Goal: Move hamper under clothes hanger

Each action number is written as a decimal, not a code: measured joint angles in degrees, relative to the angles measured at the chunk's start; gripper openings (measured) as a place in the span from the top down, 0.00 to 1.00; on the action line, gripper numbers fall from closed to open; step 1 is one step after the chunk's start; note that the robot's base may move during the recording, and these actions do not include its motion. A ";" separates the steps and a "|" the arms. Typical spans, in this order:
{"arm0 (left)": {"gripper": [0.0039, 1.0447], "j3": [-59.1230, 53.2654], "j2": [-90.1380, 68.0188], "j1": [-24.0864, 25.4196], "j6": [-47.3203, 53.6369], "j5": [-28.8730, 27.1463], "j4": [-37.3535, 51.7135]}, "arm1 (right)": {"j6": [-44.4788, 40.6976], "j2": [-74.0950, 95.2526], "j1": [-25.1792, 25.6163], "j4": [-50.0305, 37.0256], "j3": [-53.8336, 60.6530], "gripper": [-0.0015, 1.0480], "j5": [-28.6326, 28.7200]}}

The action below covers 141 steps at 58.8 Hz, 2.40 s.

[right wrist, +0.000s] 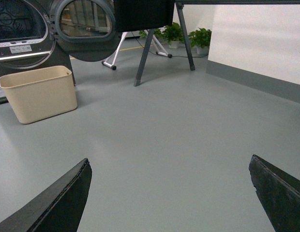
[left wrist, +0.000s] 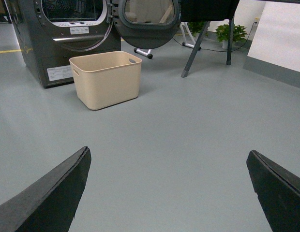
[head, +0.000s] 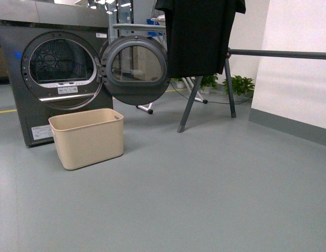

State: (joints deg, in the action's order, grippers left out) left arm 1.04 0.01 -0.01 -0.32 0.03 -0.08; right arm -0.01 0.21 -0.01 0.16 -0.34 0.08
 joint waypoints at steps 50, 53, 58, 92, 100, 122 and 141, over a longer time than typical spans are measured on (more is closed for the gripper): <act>0.06 0.00 -0.02 0.00 0.00 0.00 0.00 | 0.00 0.00 -0.02 0.00 -0.02 0.08 0.00; 0.06 0.00 0.00 0.00 0.00 0.00 0.00 | 0.00 0.00 0.00 0.00 -0.02 0.08 0.02; 0.06 0.02 0.00 0.00 0.00 0.00 0.00 | 0.00 0.00 0.00 0.00 -0.02 0.08 0.02; 0.06 0.00 -0.09 0.00 0.00 0.00 0.00 | 0.00 0.02 -0.02 0.00 0.00 0.08 0.02; 0.06 0.00 -0.04 0.00 0.00 0.00 0.00 | 0.02 0.00 0.00 0.00 0.00 0.08 -0.04; 0.06 0.00 -0.04 0.00 0.00 0.00 0.00 | 0.02 0.00 0.00 0.00 0.00 0.08 0.00; 0.06 0.00 -0.04 0.00 0.02 -0.02 0.00 | 0.00 0.00 -0.02 0.00 0.00 0.08 0.04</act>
State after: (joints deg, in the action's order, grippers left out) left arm 1.04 -0.03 -0.01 -0.30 0.01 -0.08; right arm -0.01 0.21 -0.03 0.16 -0.34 0.12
